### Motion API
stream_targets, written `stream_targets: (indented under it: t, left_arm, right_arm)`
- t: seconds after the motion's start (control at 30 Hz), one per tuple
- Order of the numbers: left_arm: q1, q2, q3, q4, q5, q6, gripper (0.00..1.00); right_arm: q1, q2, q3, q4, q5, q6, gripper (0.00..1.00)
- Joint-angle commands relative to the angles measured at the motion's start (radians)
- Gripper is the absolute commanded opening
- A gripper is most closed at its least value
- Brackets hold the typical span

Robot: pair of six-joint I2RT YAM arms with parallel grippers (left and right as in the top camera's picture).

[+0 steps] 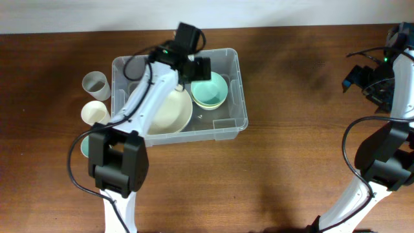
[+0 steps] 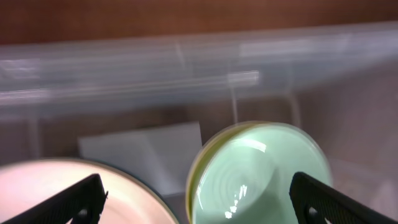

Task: Pack container
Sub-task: 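Lower the mint-green bowl onto the yellow bowl and adjust it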

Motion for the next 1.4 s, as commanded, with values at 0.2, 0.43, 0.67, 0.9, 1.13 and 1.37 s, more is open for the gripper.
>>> stream_targets:
  t: [0.2, 0.43, 0.67, 0.9, 1.13, 1.37]
  left_arm:
    - [0.068, 0.006, 0.156, -0.084, 0.082, 0.02, 0.24]
    - [0.066, 0.05, 0.134, -0.122, 0.1, 0.02, 0.01]
    - [0.048, 0.103, 0.134, -0.132, 0.15, 0.044, 0.01]
    - [0.005, 0.151, 0.134, -0.137, 0.15, 0.061, 0.01]
    - [-0.005, 0.157, 0.134, -0.139, 0.146, 0.061, 0.01]
    - [-0.004, 0.157, 0.134, -0.135, 0.134, 0.079, 0.01]
  right_arm:
    - [0.0, -0.004, -0.005, 0.001, 0.002, 0.011, 0.99]
    - [0.0, -0.004, -0.005, 0.001, 0.002, 0.011, 0.99]
    - [0.0, -0.004, -0.005, 0.001, 0.002, 0.011, 0.99]
    - [0.0, -0.004, -0.005, 0.001, 0.002, 0.011, 0.99]
    - [0.0, -0.004, -0.005, 0.001, 0.002, 0.011, 0.99]
    - [0.0, -0.004, -0.005, 0.001, 0.002, 0.011, 0.99]
